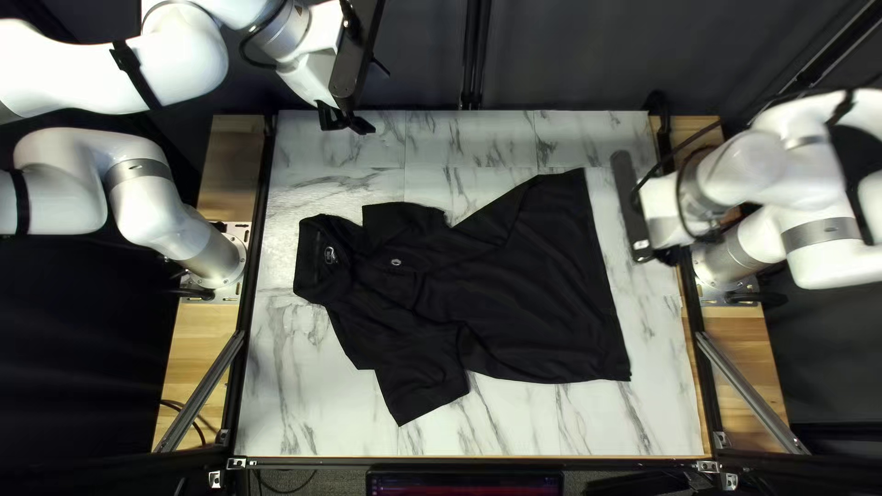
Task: Fold t-shirt
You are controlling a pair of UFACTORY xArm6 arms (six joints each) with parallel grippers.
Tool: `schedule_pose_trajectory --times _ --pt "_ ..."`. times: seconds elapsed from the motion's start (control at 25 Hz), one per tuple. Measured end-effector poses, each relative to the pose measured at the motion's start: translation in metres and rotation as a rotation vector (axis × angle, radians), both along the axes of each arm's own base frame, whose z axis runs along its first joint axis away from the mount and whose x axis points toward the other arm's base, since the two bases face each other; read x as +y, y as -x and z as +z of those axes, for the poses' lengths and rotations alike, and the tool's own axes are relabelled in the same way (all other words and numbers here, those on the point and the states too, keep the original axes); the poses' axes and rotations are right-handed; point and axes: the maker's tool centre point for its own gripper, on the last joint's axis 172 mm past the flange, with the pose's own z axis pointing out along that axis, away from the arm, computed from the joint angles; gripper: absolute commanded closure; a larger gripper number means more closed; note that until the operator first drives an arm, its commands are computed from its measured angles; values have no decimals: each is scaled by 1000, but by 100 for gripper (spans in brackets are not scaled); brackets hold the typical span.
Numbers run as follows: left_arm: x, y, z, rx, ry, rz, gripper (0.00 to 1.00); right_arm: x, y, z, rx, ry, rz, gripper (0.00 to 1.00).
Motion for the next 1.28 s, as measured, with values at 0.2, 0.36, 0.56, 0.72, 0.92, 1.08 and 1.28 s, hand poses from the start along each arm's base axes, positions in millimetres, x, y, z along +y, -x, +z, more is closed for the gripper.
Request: schedule_pose_trajectory --times 0.2,0.36,0.56,0.72,0.92,1.08,1.28 --pt "0 0 0 0 0 0 0 -7 9 79 -21 38 -28 0" --pt "0 0 0 0 0 0 0 -13 23 135 -15 47 -67 0" --pt "0 0 0 0 0 0 0 -23 45 165 -20 4 -138 0" --pt "0 0 0 0 0 0 0 -23 49 166 -23 -7 -143 0" --pt "0 0 0 0 0 0 0 -23 49 166 -23 -7 -143 0" --pt "0 0 0 0 0 0 0 -23 49 166 -23 -7 -143 0" --pt "0 0 0 0 0 0 0 -23 49 166 -23 -7 -143 0"
